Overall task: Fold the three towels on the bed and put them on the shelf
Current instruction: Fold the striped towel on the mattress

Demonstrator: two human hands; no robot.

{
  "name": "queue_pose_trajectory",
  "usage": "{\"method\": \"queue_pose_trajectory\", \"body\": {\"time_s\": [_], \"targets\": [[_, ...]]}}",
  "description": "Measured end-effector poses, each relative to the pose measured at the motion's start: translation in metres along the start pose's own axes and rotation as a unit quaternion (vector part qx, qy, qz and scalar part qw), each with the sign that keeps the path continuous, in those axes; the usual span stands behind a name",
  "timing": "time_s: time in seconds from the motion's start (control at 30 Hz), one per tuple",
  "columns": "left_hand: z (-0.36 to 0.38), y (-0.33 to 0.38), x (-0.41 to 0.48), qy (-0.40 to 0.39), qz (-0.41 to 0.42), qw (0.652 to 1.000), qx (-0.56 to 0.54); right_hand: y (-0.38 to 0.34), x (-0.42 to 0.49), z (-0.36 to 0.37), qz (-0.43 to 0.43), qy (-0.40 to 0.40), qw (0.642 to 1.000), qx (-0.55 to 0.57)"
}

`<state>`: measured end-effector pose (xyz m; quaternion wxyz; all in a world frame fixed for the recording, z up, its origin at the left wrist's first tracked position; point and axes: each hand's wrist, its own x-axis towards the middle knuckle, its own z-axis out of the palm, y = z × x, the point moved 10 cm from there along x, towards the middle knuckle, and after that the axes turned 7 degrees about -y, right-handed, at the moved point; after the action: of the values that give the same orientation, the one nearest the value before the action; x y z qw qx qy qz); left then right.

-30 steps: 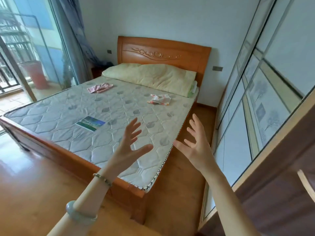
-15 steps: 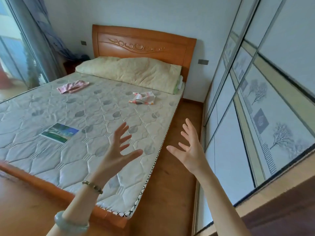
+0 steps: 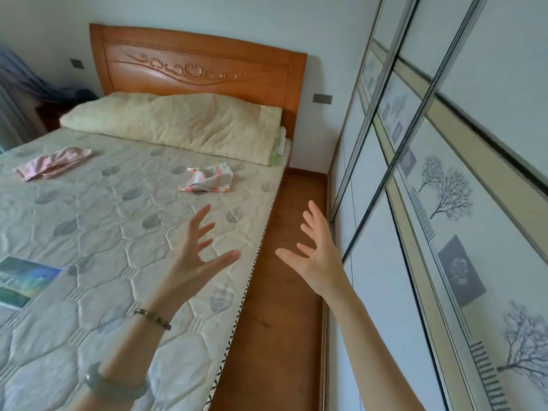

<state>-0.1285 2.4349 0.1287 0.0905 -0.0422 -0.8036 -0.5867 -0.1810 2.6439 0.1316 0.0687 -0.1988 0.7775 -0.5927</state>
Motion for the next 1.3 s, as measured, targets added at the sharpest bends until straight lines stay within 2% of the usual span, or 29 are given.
{"method": "queue_pose_trajectory", "body": {"time_s": [0.33,0.73,0.87,1.17,1.3], "targets": [[0.026,-0.05,0.191,-0.047,0.037,0.998,-0.029,0.047,0.162,-0.052,0.007,0.024,0.999,-0.022],[0.038,-0.087,0.382,-0.065,0.032,0.996,-0.044,0.089,0.347,-0.107,0.023,0.015,0.999,-0.03],[0.04,-0.108,0.445,-0.041,0.024,0.998,-0.045,0.115,0.419,-0.121,0.021,-0.015,1.0,-0.011],[0.044,-0.165,0.6,0.054,-0.037,0.997,-0.035,0.171,0.619,-0.146,0.01,-0.143,0.99,0.004],[0.036,-0.181,0.643,0.104,-0.061,0.992,-0.028,0.18,0.685,-0.146,0.0,-0.193,0.981,0.009]]}}
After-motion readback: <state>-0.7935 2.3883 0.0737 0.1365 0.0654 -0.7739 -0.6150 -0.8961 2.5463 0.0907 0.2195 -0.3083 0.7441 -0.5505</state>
